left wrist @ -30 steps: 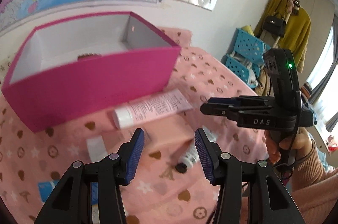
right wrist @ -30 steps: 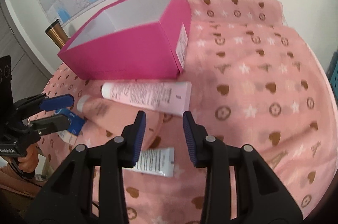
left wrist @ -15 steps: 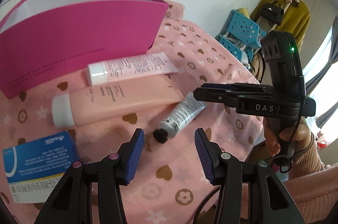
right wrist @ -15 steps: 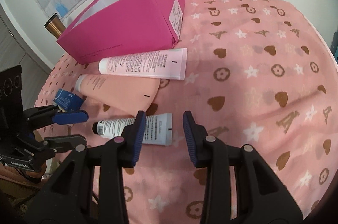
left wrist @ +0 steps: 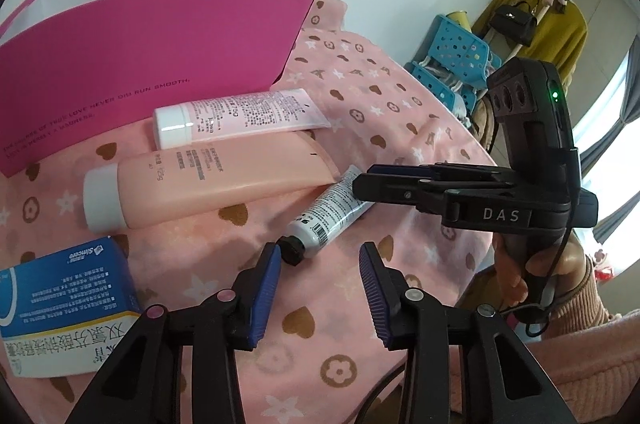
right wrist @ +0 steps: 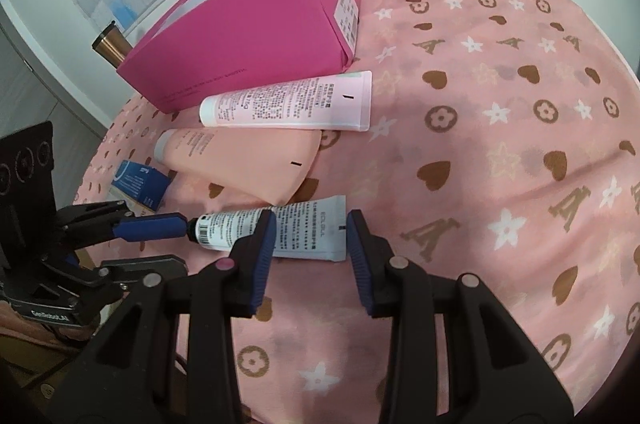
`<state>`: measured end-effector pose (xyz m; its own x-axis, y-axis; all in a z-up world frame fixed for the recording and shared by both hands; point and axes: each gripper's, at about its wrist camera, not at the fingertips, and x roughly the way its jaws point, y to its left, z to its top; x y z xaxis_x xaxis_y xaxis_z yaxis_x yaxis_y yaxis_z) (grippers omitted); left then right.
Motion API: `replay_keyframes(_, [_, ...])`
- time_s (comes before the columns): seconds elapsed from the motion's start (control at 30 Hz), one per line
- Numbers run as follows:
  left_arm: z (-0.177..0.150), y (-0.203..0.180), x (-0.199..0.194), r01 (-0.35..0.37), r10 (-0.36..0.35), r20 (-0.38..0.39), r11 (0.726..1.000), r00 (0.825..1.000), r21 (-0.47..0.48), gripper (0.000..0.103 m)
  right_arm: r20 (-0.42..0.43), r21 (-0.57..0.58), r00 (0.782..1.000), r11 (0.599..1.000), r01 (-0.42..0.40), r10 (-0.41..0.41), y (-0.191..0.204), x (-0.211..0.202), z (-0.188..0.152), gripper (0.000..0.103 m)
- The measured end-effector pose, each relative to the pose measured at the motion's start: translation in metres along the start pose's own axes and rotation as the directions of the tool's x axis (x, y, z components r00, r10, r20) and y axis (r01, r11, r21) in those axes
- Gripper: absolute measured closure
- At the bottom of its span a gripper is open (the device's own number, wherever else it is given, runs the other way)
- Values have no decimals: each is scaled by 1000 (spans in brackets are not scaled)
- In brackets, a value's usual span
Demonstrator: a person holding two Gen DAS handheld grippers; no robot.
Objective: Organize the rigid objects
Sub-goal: 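Reach the right tool to the small white black-capped tube and grasp it, then carry the small white tube with the right tool into the box and release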
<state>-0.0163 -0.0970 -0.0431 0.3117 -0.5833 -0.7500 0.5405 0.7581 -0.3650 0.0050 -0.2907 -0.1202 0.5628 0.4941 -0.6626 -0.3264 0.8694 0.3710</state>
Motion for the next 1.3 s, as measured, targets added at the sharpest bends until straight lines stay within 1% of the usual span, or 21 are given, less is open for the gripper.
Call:
replay_keyframes(0.13, [1, -2, 0, -3, 3, 2, 1000, 1000, -1, 63, -3, 6, 1000, 1000, -11, 11, 1, 0, 0, 64])
replay_keyframes(0.3, [2, -5, 4, -26, 26, 3, 1000, 1000, 6, 63, 0, 14, 1000, 1000, -13, 13, 1, 1, 0, 64])
replay_keyframes(0.37, [4, -6, 4, -36, 36, 7, 999, 999, 6, 63, 2, 15, 1000, 1000, -15, 15, 2, 0, -1, 61])
replay_keyframes(0.43, [5, -6, 4, -41, 41, 14, 999, 999, 6, 63, 3, 20, 999, 999, -34, 34, 2, 0, -1, 52])
replay_keyframes(0.47, [5, -6, 3, -43, 42, 17, 999, 999, 7, 63, 3, 26, 999, 999, -46, 46, 2, 0, -2, 50])
replay_keyframes(0.83, [6, -7, -2, -50, 50, 39, 999, 998, 7, 63, 23, 17, 998, 998, -54, 54, 9, -11, -4, 50])
replay_keyframes(1.2, [18, -8, -26, -70, 67, 111, 997, 992, 20, 63, 88, -30, 994, 998, -64, 66, 24, -31, 10, 50])
replay_keyframes(1.3, [23, -5, -32, -64, 62, 130, 998, 990, 13, 63, 104, -47, 992, 997, -62, 67, 30, -34, 16, 50])
